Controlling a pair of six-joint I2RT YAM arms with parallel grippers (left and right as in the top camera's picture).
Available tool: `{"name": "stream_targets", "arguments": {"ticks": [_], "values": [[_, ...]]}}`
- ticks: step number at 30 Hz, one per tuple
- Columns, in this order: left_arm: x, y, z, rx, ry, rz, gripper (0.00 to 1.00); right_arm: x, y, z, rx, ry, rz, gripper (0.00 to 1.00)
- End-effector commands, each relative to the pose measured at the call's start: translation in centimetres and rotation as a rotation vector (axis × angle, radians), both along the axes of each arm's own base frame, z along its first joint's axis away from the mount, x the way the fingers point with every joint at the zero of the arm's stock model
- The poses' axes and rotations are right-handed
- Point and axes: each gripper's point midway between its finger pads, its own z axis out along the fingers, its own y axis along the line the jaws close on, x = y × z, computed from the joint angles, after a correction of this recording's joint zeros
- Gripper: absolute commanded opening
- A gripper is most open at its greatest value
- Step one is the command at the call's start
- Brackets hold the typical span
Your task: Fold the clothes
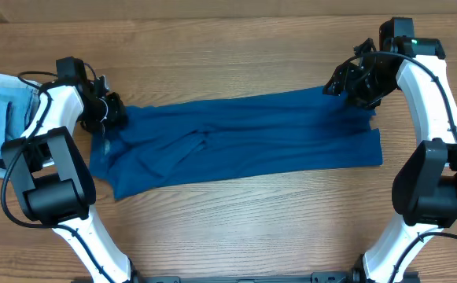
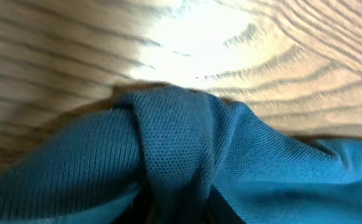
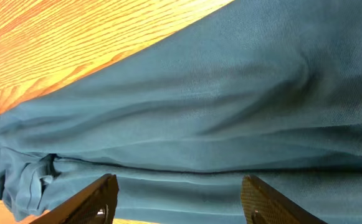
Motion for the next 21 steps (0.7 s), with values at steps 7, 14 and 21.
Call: {"name": "stream_targets", "arguments": {"ticks": [7, 14, 21], "values": [[1.7, 2.0, 3.6, -0.015, -0.046, 0.015, 0.70, -0.1, 0.2, 0.4, 0.009, -0.008, 0.006, 0.70], [2.2, 1.6, 12.6, -0.013, -0.108, -0.167, 1.00, 0.4, -0.1, 0.5, 0.006, -0.030, 0.000, 0.84], [-0.8, -1.8, 24.5, -0.093, -0.243, -0.361, 1.00, 0.7, -3.1, 1.5, 0.054, -0.054, -0.083, 0.83]]}}
